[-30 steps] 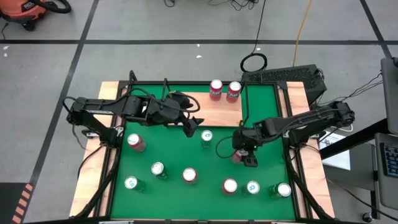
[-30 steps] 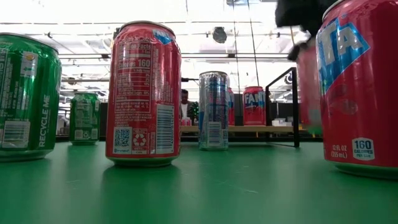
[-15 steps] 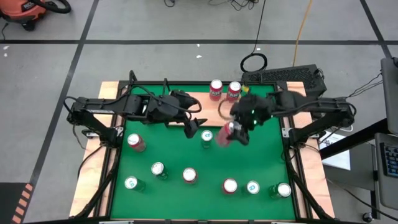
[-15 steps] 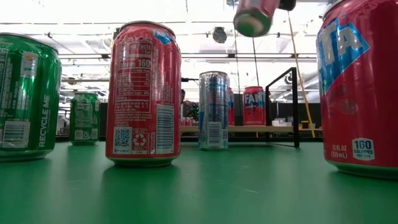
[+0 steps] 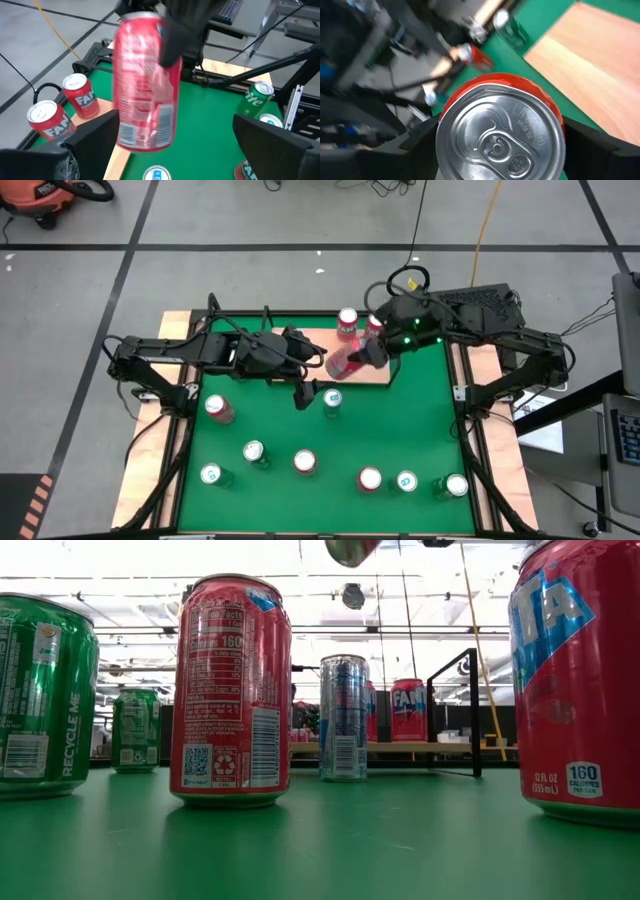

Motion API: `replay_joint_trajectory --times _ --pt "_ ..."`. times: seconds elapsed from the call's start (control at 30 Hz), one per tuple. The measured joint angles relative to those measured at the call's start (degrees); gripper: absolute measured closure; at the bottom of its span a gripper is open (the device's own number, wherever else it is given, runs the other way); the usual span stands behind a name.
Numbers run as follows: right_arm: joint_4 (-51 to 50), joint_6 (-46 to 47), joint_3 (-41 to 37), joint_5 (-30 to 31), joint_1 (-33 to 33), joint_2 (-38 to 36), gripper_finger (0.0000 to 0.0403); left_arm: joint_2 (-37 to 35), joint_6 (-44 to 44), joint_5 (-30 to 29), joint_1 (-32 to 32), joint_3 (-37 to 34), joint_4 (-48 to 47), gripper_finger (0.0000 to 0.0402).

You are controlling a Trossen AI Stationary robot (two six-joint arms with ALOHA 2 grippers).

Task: Place canned beverage on shelf
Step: Put the red soda can aligned with the other red soda can on the shelf

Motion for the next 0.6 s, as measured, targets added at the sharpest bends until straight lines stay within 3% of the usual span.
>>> replay_joint_trajectory --times 0.2,0.37,0.6 --pt "4.9 0.6 0.0 -0.1 -0.9 0.0 0.0097 0.5 -0.3 -5.2 0.9 0.0 -0.7 0.0013" --pt "5.8 0.8 0.0 -0.1 -1.0 0.0 0.0097 1.3 -1.2 -5.7 3.0 0.1 -2.1 0.0013" --pt "9.5 2.6 0.0 -0.2 -1.0 0.0 0.0097 2.9 -1.4 1.4 5.1 0.1 -2.2 0.0014"
